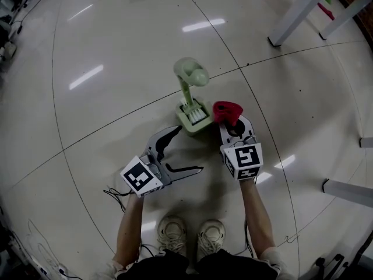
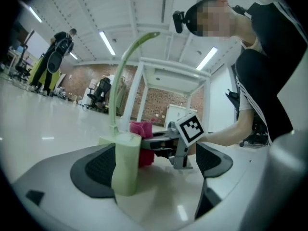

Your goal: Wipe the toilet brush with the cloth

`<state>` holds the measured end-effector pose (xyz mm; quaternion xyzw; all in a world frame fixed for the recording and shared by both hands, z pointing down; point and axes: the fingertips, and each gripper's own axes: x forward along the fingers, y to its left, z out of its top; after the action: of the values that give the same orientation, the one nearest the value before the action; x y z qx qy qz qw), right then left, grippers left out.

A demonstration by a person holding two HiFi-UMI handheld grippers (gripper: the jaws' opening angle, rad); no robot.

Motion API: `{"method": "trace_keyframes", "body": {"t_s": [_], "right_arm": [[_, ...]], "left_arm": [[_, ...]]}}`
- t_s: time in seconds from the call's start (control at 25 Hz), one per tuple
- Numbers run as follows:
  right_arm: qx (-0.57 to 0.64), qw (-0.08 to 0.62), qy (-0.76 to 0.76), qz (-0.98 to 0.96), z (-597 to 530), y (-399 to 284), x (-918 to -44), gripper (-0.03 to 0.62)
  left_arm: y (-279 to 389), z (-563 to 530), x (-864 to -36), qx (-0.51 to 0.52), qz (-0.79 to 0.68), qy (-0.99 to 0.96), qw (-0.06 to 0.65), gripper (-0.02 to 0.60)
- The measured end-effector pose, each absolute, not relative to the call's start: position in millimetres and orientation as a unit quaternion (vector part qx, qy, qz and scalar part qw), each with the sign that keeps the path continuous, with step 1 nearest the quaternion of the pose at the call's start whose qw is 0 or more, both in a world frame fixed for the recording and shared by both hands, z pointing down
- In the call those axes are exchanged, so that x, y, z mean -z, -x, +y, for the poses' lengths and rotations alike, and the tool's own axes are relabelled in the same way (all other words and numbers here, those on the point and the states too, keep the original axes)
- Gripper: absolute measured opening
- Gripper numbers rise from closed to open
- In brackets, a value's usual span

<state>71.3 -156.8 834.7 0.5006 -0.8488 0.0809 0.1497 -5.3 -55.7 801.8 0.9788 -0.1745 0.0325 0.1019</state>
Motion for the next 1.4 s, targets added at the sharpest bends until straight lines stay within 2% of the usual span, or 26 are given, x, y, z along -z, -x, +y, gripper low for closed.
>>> {"method": "trace_keyframes", "body": {"t_s": [0.24, 0.44, 0.84, 1.12, 1.4], "right_arm": [[-0.121, 0.109, -0.507, -0.846, -133.5, -72.5, -832.4, 0.031], [-0.167, 0.08, -0.504, -0.844, -107.8, -61.5, -832.0, 0.031], [-0.109, 0.115, -0.482, -0.862, -156.2, -53.8, -836.0, 0.031], [-0.085, 0.133, -0.454, -0.877, -179.3, -41.2, -839.4, 0.031], [-0.109, 0.108, -0.426, -0.892, -160.3, -41.1, -836.5, 0.031]], "left_arm": [[30.0, -110.7, -809.1, -0.07, -0.201, -0.975, 0.068, 0.497], [13.2, -121.6, -821.8, -0.091, -0.152, -0.98, 0.091, 0.497], [6.1, -75.9, -824.4, -0.085, -0.16, -0.977, 0.112, 0.497], [-2.1, -54.9, -816.8, -0.037, -0.192, -0.97, 0.142, 0.497], [-1.4, -57.7, -819.3, -0.05, -0.189, -0.971, 0.136, 0.497]]}}
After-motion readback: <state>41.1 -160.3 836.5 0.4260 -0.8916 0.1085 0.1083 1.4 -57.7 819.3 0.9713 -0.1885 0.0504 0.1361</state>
